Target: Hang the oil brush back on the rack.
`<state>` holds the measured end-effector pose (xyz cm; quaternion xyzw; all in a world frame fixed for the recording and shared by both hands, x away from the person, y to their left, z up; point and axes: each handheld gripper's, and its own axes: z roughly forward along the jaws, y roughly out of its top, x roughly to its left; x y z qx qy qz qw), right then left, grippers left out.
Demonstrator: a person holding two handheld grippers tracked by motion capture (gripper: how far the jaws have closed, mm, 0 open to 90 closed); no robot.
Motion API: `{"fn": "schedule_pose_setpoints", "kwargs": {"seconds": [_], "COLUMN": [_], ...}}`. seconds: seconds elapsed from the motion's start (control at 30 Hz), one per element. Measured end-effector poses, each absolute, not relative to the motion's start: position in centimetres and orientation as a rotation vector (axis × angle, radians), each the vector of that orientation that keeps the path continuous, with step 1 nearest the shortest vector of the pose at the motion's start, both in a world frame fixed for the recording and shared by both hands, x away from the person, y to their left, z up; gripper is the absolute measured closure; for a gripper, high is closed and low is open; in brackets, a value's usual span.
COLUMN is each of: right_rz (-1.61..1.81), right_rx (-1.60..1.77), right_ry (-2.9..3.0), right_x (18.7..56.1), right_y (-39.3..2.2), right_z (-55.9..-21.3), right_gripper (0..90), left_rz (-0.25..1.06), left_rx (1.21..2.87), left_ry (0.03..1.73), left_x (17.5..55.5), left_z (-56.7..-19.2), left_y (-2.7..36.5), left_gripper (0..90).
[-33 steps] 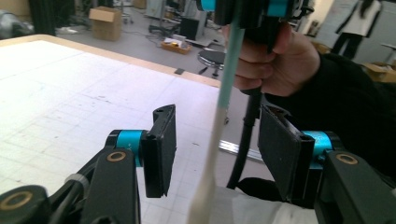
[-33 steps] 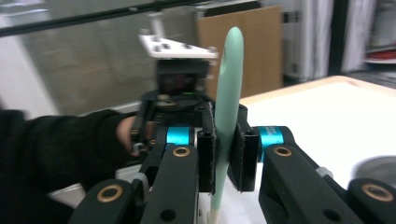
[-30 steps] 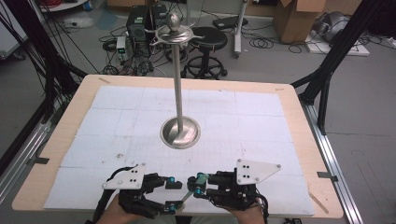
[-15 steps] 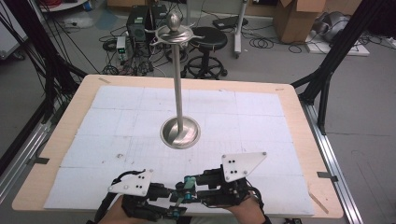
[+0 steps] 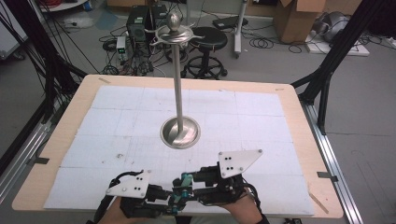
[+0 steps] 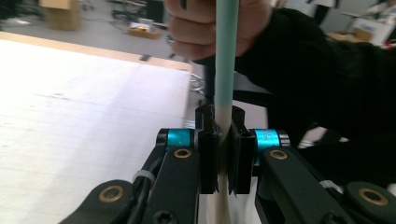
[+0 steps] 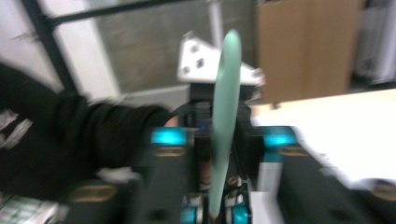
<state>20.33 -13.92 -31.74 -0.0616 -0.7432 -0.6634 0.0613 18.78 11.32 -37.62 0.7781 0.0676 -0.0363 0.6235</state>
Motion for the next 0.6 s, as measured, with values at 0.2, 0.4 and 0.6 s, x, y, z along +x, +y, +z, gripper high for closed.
{"fn": "schedule_pose_setpoints", "kwargs": {"seconds": [0.2,0.4,0.6], "right_rz": [-2.146,-2.19,-2.236], "right_rx": [-0.504,-0.775,-0.9], "right_ry": [-2.336,-2.385,-2.406], "right_x": [19.8,19.5,19.5], "right_y": [-13.9,-13.4,-12.8], "right_z": [-31.7,-32.1,-32.4], "right_gripper": [22.6,21.7,23.9], "left_rz": [0.088,0.245,0.302], "left_rx": [1.753,1.682,1.689], "left_ry": [0.325,0.499,0.542], "left_x": [19.1,19.5,19.8], "left_z": [-37.2,-37.1,-37.2], "left_y": [12.2,12.7,12.2], "left_gripper": [84.2,84.2,84.2]}}
